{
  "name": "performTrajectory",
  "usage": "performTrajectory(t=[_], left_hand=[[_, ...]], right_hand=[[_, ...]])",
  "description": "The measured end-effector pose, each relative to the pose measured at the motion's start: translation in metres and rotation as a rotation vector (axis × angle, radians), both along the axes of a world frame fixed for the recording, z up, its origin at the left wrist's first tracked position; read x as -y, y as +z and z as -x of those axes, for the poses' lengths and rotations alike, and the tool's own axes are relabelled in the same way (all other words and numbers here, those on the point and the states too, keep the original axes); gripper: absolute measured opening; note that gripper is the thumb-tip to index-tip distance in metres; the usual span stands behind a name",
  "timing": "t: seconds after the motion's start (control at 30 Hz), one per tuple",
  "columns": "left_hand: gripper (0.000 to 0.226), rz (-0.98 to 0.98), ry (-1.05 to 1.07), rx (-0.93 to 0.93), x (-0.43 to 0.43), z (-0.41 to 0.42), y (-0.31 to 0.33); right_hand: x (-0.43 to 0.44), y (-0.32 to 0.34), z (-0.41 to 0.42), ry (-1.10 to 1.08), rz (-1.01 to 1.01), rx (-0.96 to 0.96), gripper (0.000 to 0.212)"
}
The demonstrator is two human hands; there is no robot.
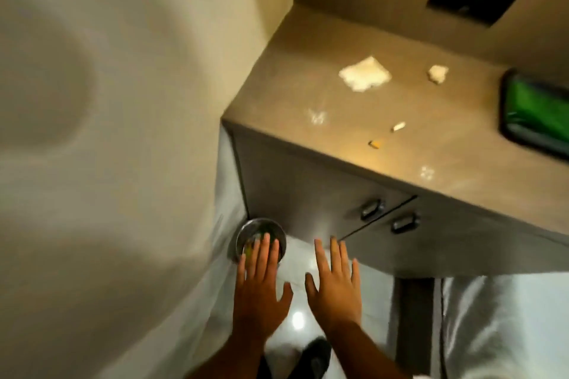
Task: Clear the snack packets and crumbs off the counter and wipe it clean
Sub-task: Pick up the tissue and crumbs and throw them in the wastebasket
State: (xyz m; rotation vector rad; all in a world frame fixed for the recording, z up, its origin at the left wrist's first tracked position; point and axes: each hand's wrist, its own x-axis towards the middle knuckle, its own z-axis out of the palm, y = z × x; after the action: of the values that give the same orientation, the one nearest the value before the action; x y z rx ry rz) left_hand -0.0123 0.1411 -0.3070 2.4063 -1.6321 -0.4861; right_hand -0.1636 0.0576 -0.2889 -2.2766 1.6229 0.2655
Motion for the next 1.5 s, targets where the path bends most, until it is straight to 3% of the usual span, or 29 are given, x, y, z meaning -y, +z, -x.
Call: performTrajectory(t=[0.1,0.3,0.57,0.83,1.2,1.5], left_hand=[[0.099,0.066,-0.047,0.015,0.018,0.009,0.067],[0.097,0.142,-0.115,0.073,0.061,0.005,0.179],[0.093,0.253,-0.174,0.181,0.147,-0.011,0.262],[0.084,0.199,-0.233,0.231,0.213,0.001,0.260],[0.063,0.068,-0.237,0.120,0.267,0.026,0.252],[0.036,0.121,-0.273,0.207,0.278,0.016,0.242]], right_hand=[[0.010,0.072,0.006,-0.024,0.175,0.089,0.078],[0.040,0.185,0.015,-0.014,0.341,0.199,0.083],[0.130,0.274,0.047,-0.082,0.483,0.167,0.079],[0.207,0.274,0.044,-0.076,0.396,0.178,0.070],[0.272,0.249,0.035,0.115,0.197,0.151,0.069],[0.276,0.234,0.028,0.145,0.259,0.117,0.031]])
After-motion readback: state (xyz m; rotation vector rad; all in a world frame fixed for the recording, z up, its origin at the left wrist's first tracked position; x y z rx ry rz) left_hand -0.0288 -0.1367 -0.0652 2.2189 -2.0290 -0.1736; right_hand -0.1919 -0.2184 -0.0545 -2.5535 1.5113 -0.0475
